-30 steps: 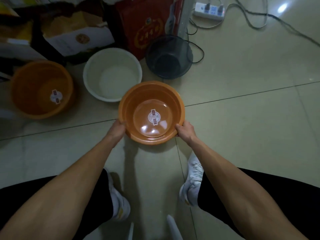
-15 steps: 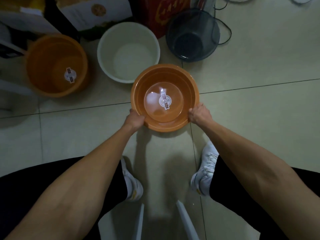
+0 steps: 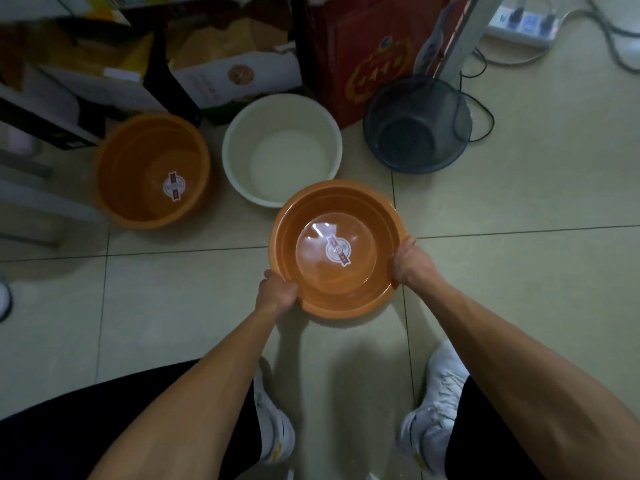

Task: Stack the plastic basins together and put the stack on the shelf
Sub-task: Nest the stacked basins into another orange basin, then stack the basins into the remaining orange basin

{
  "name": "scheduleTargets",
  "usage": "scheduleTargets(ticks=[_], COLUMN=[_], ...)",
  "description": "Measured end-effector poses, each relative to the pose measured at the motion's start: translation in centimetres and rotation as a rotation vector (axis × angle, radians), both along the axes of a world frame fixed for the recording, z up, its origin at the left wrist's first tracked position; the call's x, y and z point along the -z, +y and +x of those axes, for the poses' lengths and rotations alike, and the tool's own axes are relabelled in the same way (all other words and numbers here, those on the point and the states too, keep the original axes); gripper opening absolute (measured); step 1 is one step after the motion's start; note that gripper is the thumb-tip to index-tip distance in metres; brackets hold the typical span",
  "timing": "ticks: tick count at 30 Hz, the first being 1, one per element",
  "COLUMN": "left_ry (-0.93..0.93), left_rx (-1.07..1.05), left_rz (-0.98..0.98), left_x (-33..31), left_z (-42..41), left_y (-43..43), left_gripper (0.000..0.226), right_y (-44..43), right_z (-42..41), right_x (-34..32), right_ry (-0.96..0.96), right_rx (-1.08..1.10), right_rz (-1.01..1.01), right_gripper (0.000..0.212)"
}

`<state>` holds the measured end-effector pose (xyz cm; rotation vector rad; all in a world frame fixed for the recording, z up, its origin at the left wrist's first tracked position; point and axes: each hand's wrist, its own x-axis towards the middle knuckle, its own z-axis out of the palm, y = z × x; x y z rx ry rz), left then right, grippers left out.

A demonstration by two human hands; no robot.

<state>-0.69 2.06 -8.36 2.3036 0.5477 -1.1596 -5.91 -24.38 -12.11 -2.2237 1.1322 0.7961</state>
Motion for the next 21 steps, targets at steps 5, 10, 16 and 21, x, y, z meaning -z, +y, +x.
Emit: scheduleTargets(ticks=[5,10,16,21], left_ry=[-0.087,-0.305,-0.284,-0.256], left_rx=[-0.142,-0.381,-0.79,-1.079], left_rz=[0.071,-0.058,-0.176,-0.332], left_x=[1.0,0.8,1.1,0.6], left_z=[3.1,7.9,13.8,16.7], left_y=[-0.2,-0.9,2.3,6.4], left_gripper=[0.077,0.055,0.074,0.074], right_y=[0.3,0.1,-0.1,-0.2], right_z=[0.7,0.8,0.3,0.3], right_x=[-0.5,0.4,0.7,0.9], right_ry=[0.027,0.022,-0.01,-0.043], right_rx=[-0.081,-0.124,-0.124,-0.106], right_rz=[-0.055,-0.075,-0.049,-0.021], right_gripper=[0.054,0.042,0.031,0.033])
